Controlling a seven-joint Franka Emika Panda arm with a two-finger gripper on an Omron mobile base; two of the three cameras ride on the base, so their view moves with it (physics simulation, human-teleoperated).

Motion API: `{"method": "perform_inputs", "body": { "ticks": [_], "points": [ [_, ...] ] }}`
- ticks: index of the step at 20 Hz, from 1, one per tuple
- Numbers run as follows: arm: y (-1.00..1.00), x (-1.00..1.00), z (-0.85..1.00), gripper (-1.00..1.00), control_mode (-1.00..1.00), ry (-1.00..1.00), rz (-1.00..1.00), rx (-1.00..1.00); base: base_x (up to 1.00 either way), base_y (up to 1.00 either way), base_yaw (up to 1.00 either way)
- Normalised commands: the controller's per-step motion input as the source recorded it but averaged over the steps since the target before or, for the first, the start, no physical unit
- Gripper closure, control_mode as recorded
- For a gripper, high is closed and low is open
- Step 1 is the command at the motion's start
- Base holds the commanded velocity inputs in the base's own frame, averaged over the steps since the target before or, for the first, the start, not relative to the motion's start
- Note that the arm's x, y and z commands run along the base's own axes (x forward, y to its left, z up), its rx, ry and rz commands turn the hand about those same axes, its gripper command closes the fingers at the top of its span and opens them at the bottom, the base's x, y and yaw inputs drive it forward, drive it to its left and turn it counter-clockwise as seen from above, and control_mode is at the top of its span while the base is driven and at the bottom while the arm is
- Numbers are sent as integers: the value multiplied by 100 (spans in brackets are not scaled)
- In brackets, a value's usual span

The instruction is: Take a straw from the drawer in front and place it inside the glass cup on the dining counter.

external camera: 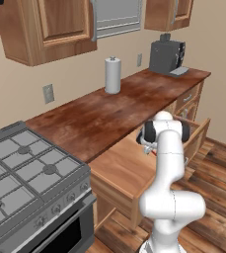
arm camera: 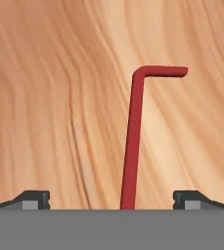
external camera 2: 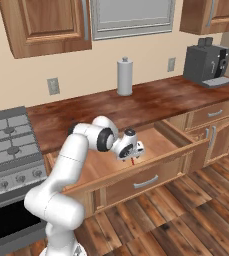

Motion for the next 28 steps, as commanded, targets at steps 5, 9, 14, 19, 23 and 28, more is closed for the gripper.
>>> {"method": "perform_inputs", "body": {
  "ticks": [5, 9, 14, 19, 23, 28],
  "points": [
    [0, 19, -24, -100, -100, 0, 0, 0, 0, 0, 0],
    [0, 3, -28, 100, -100, 0, 0, 0, 0, 0, 0],
    [0, 0, -30, 100, -100, 0, 0, 0, 0, 0, 0],
    [0, 1, -30, 100, -100, 1, 0, 0, 0, 0, 0],
    [0, 0, -28, 100, -100, 3, 0, 0, 0, 0, 0],
    [-3, -1, -4, 100, -100, 5, 0, 0, 0, 0, 0]
  ]
}}
